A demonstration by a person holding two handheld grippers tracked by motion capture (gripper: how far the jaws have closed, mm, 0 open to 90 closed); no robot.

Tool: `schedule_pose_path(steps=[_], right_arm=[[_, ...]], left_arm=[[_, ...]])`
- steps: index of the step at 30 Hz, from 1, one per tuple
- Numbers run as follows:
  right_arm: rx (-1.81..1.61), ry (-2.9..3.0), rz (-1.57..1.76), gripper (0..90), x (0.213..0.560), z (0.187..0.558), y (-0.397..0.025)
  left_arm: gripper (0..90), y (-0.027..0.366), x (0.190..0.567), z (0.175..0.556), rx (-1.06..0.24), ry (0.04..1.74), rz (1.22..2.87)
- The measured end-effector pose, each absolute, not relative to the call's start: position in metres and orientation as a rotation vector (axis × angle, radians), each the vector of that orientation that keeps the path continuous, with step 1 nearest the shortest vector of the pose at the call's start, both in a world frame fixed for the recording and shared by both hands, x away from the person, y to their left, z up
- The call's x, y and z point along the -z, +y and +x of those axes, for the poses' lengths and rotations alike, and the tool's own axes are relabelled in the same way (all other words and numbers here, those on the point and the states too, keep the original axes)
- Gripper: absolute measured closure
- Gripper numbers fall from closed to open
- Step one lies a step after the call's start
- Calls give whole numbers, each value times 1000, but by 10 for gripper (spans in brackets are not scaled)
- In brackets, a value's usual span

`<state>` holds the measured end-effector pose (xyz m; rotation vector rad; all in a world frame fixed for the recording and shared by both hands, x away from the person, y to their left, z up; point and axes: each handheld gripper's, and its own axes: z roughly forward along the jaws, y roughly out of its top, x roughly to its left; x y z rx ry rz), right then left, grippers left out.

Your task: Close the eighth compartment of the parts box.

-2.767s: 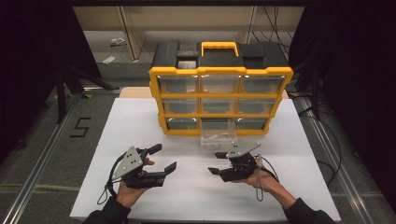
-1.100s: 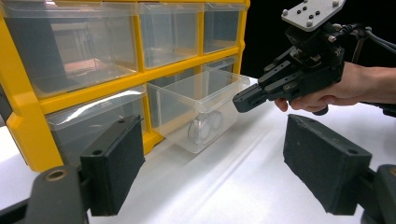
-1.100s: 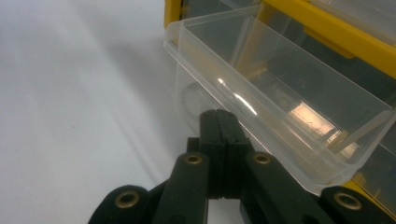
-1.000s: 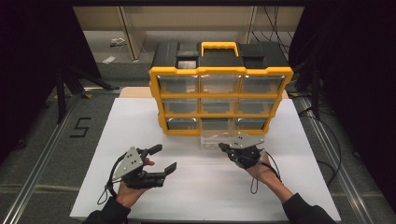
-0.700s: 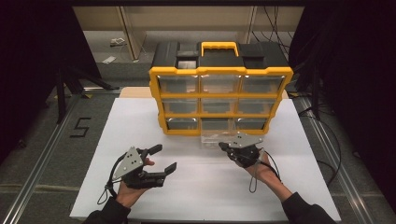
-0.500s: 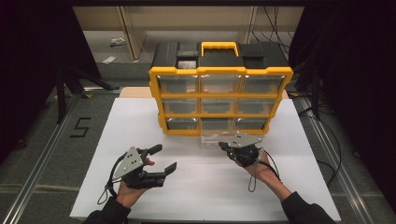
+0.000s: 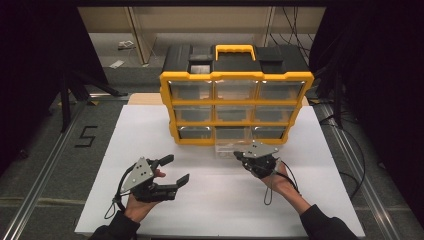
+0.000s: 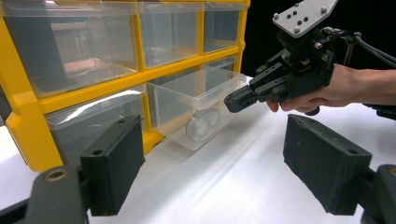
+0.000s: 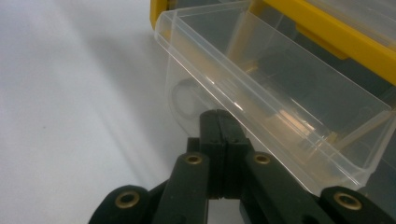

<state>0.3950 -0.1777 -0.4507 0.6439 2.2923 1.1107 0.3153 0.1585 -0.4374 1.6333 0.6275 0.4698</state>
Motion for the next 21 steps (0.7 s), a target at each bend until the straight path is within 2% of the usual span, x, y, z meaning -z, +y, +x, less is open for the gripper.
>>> schedule_pose_path(steps=[21], right_arm=[[-1093, 2263, 650, 900, 455, 401, -174]], left_arm=[[200, 158, 437, 315, -467, 629, 1631]])
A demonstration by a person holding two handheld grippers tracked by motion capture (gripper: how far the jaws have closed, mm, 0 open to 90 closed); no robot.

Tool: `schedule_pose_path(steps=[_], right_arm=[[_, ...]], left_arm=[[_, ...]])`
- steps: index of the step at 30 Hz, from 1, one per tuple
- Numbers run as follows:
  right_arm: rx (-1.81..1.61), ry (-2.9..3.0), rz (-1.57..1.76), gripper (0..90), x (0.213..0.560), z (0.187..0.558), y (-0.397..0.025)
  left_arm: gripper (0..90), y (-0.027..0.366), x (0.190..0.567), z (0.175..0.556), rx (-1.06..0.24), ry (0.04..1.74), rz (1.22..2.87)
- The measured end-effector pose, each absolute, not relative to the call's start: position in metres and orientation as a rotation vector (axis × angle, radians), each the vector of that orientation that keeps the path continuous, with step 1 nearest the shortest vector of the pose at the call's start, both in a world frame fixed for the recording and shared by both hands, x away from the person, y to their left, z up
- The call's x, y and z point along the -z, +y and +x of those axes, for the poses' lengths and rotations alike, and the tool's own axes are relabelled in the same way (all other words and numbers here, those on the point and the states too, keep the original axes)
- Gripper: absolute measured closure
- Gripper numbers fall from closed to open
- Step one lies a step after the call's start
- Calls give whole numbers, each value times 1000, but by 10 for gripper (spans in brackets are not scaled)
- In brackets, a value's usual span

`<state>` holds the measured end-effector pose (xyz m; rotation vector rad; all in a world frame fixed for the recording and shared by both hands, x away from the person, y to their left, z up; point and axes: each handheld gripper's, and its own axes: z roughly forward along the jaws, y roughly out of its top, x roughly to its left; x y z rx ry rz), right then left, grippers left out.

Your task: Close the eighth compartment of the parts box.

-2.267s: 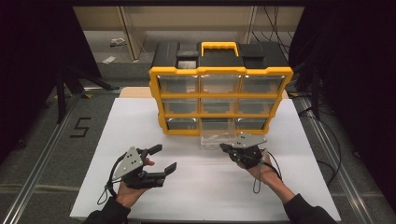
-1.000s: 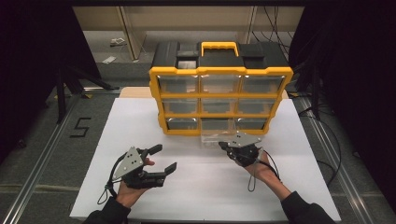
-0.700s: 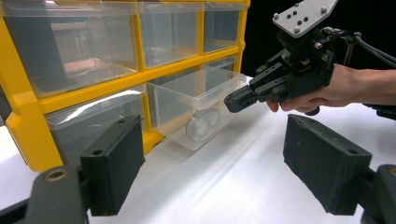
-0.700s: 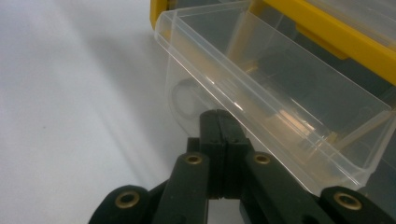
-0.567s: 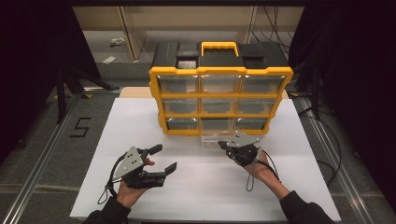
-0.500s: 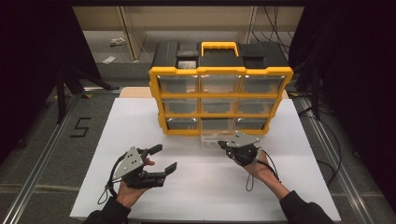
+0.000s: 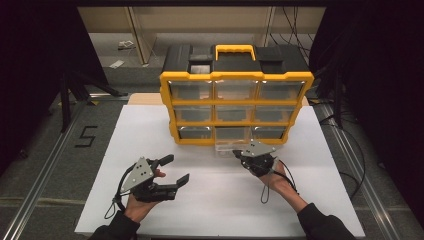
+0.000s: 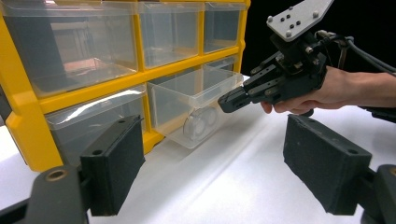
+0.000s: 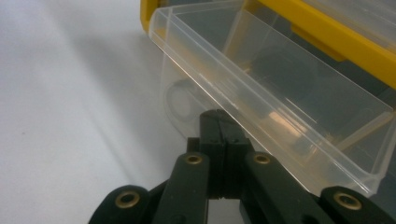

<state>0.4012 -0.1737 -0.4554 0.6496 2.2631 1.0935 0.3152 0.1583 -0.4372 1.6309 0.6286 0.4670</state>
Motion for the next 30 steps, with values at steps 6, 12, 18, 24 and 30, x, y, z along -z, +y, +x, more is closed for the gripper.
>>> schedule_pose_path(steps=[6, 12, 18, 24, 30], right_arm=[[-1101, 2257, 648, 900, 456, 403, -174], [-1099, 2249, 650, 900, 457, 403, -173], [-1094, 2242, 650, 900, 457, 404, -173], [-1094, 2237, 655, 900, 457, 406, -173], [-1096, 2228, 660, 900, 458, 409, -172]], left_arm=[[200, 158, 437, 315, -467, 627, 1633], [200, 158, 437, 315, -468, 627, 1633], [200, 158, 437, 315, -467, 628, 1633], [201, 158, 437, 315, -467, 628, 1634], [201, 158, 438, 316, -467, 628, 1636]])
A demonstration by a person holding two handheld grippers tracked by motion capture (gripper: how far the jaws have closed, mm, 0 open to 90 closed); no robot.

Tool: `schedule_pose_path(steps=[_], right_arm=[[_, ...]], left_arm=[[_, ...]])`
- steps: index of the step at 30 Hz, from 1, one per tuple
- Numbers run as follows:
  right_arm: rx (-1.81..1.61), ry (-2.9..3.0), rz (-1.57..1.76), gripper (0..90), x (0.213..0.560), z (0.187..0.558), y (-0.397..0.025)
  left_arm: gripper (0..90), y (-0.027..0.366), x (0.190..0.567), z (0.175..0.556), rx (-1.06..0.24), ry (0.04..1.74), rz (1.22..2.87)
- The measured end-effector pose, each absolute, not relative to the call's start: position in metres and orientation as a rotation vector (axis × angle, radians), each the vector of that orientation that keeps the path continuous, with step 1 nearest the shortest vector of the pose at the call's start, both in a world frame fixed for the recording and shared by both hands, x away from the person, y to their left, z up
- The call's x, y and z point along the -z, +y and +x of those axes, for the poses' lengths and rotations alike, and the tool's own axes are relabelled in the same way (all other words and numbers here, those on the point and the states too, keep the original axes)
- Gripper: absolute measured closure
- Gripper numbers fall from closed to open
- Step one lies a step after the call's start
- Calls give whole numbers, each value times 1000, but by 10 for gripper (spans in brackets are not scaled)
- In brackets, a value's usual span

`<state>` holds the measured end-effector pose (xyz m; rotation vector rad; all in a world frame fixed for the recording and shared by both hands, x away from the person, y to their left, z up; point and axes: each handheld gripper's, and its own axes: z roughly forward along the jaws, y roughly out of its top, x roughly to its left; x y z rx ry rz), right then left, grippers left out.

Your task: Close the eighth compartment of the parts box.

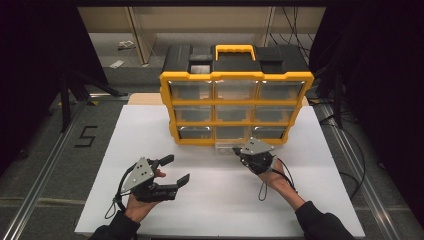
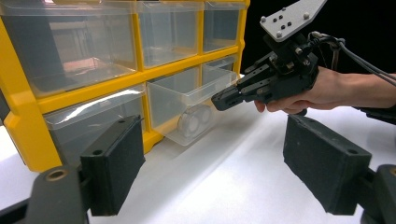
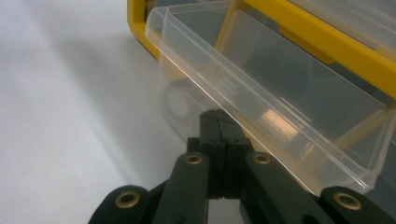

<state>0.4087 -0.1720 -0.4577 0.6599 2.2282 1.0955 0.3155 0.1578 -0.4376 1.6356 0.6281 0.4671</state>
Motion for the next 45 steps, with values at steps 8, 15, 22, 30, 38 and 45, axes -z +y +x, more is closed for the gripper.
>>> schedule_pose_path(steps=[8, 15, 22, 30, 38, 45], right_arm=[[-1093, 2211, 672, 900, 458, 413, -171], [-1097, 2202, 685, 900, 459, 417, -170], [-1096, 2191, 694, 900, 460, 420, -169], [-1100, 2177, 701, 900, 460, 424, -168], [-1098, 2170, 702, 900, 461, 427, -167], [-1098, 2161, 697, 900, 461, 431, -166]], left_arm=[[200, 158, 438, 316, -468, 629, 1636], [200, 158, 438, 316, -468, 628, 1637], [200, 157, 438, 316, -469, 628, 1640], [200, 157, 438, 316, -468, 628, 1641], [200, 158, 438, 316, -468, 629, 1639], [200, 158, 438, 316, -467, 628, 1638]])
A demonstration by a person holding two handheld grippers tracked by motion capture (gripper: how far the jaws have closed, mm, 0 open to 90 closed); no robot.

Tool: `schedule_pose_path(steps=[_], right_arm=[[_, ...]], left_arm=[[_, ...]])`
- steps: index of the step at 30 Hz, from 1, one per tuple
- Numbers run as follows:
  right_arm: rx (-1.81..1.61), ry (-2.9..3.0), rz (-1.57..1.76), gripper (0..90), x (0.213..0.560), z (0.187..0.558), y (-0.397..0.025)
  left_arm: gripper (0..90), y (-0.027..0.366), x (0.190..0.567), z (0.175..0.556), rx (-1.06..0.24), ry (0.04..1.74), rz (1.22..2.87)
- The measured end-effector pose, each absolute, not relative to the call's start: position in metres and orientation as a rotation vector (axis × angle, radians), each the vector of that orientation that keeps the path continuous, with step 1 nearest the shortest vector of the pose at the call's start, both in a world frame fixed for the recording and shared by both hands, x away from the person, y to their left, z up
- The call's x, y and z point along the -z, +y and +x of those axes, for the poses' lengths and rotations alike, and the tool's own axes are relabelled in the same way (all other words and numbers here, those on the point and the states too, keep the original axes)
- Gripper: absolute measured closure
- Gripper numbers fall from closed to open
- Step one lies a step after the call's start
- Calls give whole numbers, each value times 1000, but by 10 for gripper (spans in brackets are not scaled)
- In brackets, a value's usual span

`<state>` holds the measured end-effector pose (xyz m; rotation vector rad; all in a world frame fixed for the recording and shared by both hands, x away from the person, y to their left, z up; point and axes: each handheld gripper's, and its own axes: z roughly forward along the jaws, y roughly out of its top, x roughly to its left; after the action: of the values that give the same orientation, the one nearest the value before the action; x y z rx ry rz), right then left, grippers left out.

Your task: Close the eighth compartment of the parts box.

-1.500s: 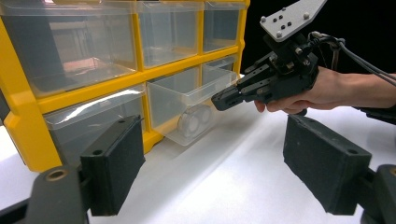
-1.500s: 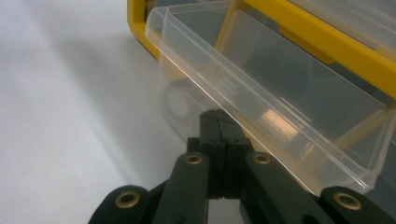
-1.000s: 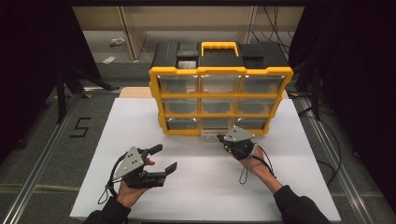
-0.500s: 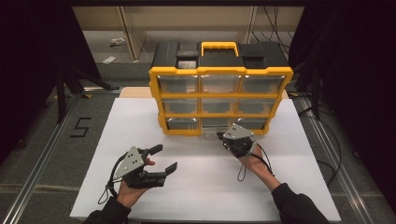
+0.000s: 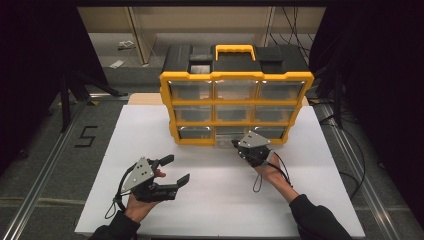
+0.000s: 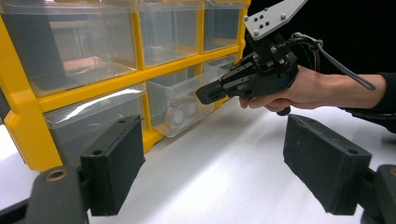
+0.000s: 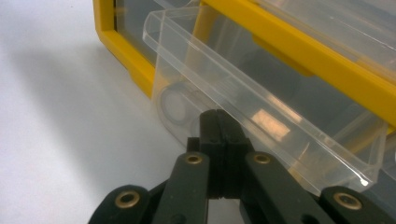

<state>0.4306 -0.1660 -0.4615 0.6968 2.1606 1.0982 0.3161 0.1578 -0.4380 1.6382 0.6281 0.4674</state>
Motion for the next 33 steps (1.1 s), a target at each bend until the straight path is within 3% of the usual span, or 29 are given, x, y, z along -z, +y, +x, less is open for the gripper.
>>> schedule_pose_path(steps=[33], right_arm=[[-1081, 2145, 745, 900, 463, 445, -170]], left_arm=[[202, 158, 438, 316, -468, 628, 1643]])
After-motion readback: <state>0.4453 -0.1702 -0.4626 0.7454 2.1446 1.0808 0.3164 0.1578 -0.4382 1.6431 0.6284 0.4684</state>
